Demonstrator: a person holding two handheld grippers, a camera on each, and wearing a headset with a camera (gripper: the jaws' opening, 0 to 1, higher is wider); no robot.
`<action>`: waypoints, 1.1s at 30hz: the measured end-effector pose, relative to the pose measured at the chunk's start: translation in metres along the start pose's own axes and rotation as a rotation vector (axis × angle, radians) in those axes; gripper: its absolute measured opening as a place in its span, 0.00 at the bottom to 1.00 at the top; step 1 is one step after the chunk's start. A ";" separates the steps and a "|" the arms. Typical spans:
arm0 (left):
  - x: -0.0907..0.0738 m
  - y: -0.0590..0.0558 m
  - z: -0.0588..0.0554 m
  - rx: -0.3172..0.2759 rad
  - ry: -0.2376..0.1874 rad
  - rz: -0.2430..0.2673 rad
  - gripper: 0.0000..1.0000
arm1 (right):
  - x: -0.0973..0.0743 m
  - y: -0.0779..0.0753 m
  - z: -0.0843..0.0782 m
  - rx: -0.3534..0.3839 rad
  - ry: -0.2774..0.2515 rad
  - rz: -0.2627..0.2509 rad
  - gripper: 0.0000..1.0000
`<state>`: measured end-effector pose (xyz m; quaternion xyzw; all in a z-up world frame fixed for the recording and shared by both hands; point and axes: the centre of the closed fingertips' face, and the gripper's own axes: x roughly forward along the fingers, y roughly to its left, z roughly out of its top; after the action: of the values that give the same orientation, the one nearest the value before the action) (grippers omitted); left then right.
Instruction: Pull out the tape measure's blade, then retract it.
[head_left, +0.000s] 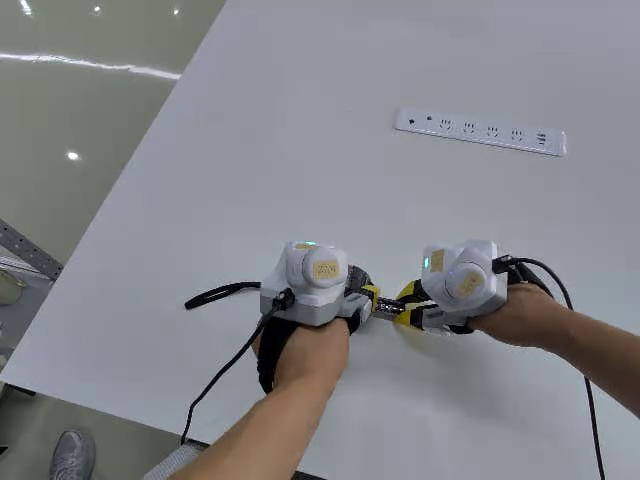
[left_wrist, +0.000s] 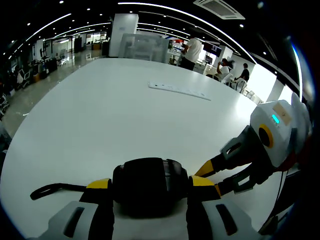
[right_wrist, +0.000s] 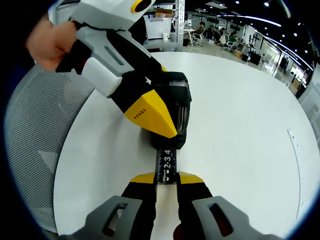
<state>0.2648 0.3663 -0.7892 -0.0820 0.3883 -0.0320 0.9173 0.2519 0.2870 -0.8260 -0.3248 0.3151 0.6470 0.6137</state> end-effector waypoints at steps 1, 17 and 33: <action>0.000 0.000 0.000 0.002 -0.003 0.000 0.54 | 0.000 0.000 0.000 0.007 0.001 -0.002 0.11; 0.000 0.000 0.002 0.034 -0.051 0.000 0.53 | 0.004 0.000 0.004 0.015 0.001 -0.009 0.12; 0.000 -0.001 0.002 0.027 -0.052 -0.001 0.53 | 0.007 -0.001 0.009 0.008 0.000 -0.011 0.12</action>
<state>0.2659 0.3659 -0.7878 -0.0706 0.3640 -0.0357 0.9280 0.2519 0.2987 -0.8264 -0.3242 0.3160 0.6424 0.6184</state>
